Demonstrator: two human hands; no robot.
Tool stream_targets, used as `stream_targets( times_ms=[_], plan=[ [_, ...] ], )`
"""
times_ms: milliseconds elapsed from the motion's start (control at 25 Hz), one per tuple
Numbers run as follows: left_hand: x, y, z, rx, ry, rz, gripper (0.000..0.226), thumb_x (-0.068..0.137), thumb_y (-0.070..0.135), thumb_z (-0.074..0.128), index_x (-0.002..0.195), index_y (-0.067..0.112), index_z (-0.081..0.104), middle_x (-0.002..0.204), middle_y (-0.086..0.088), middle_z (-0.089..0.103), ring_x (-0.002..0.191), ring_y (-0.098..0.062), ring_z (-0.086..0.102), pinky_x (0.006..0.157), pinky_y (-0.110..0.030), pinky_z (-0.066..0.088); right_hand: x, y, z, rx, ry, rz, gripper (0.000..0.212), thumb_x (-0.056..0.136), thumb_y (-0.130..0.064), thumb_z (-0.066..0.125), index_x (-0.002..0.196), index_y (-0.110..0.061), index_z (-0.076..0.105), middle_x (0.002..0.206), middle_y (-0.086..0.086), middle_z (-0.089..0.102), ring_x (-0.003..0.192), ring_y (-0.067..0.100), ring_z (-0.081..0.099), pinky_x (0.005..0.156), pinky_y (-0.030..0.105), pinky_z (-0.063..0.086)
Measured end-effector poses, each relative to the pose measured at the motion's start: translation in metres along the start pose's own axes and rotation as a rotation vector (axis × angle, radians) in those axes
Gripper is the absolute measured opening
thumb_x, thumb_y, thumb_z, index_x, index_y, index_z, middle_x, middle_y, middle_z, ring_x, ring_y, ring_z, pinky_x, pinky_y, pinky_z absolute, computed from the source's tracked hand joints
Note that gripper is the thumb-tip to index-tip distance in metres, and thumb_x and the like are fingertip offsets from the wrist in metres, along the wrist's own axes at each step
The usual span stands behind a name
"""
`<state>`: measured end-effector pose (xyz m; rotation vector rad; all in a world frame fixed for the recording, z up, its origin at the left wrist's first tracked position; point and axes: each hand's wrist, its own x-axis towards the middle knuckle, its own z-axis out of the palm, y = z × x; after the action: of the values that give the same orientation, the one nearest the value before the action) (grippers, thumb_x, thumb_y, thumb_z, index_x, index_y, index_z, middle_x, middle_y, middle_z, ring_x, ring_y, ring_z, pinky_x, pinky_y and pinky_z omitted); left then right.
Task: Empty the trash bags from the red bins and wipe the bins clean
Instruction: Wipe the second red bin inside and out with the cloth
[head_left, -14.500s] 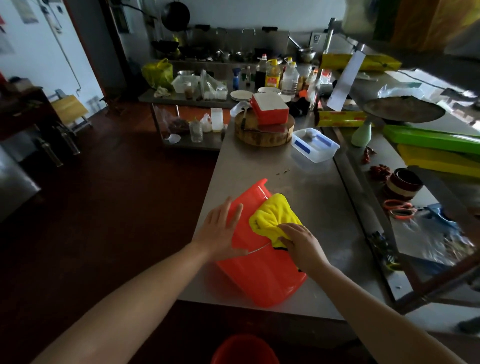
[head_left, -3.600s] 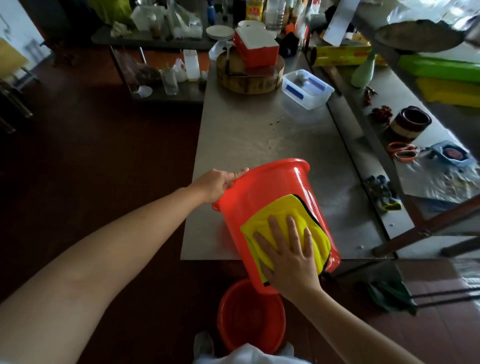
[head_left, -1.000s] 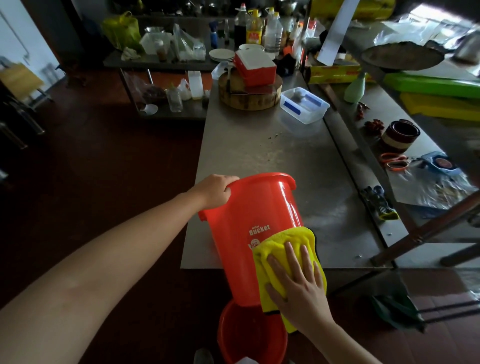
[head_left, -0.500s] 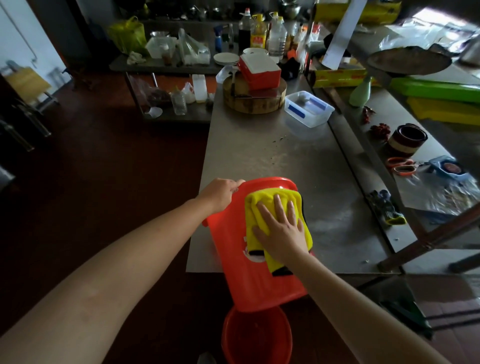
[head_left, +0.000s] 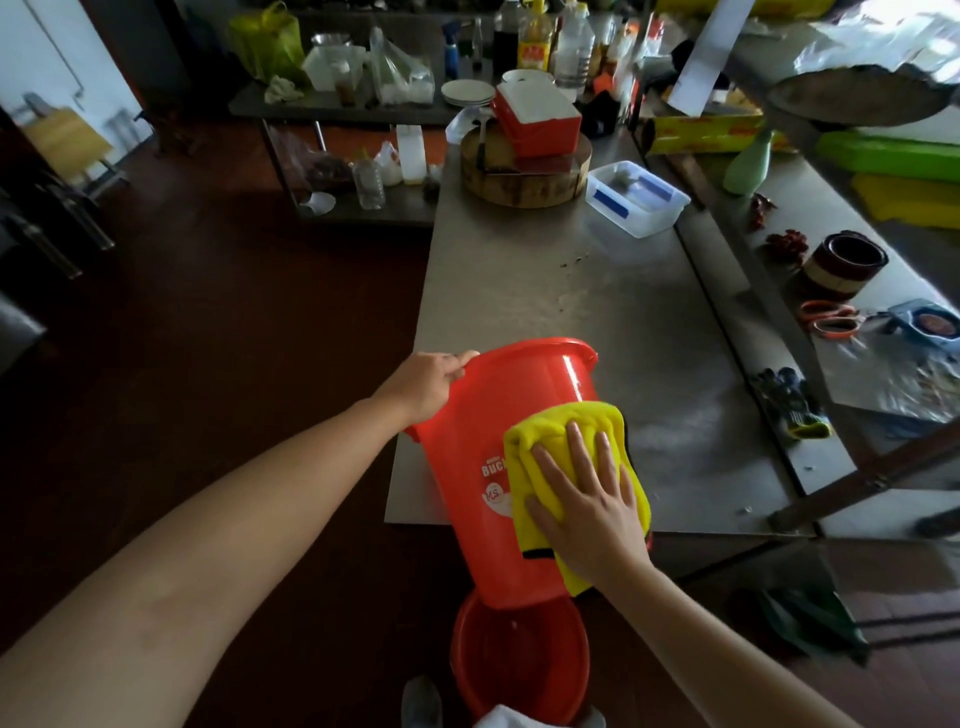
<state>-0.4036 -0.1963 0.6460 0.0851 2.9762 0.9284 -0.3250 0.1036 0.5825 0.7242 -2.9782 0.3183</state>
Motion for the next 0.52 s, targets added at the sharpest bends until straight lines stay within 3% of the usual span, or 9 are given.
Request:
stream_targets(
  times_ms=[280,520],
  plan=[
    [0.008,0.014,-0.010,0.105,-0.107,0.037,0.043,0.104,0.026,0.045,0.145,0.018,0.050,0.137,-0.007,0.061,0.125,-0.024,0.058,0.102,-0.032,0.046,-0.045,0.003,-0.002,-0.007,-0.004,0.004,0.064,0.097,-0.076,0.025,0.155,-0.053,0.013,0.170,-0.005,-0.002,0.155,0.035,-0.007,0.115,0.065,0.028],
    [0.057,0.088,0.022,0.206,-0.061,0.108,0.045,0.103,0.036,0.048,0.141,0.013,0.054,0.140,-0.013,0.058,0.127,-0.031,0.055,0.102,-0.037,0.043,-0.047,-0.014,0.000,-0.023,-0.009,0.000,0.064,0.096,-0.075,0.030,0.155,-0.054,0.016,0.170,-0.005,0.001,0.155,0.038,-0.003,0.114,0.066,0.026]
  ],
)
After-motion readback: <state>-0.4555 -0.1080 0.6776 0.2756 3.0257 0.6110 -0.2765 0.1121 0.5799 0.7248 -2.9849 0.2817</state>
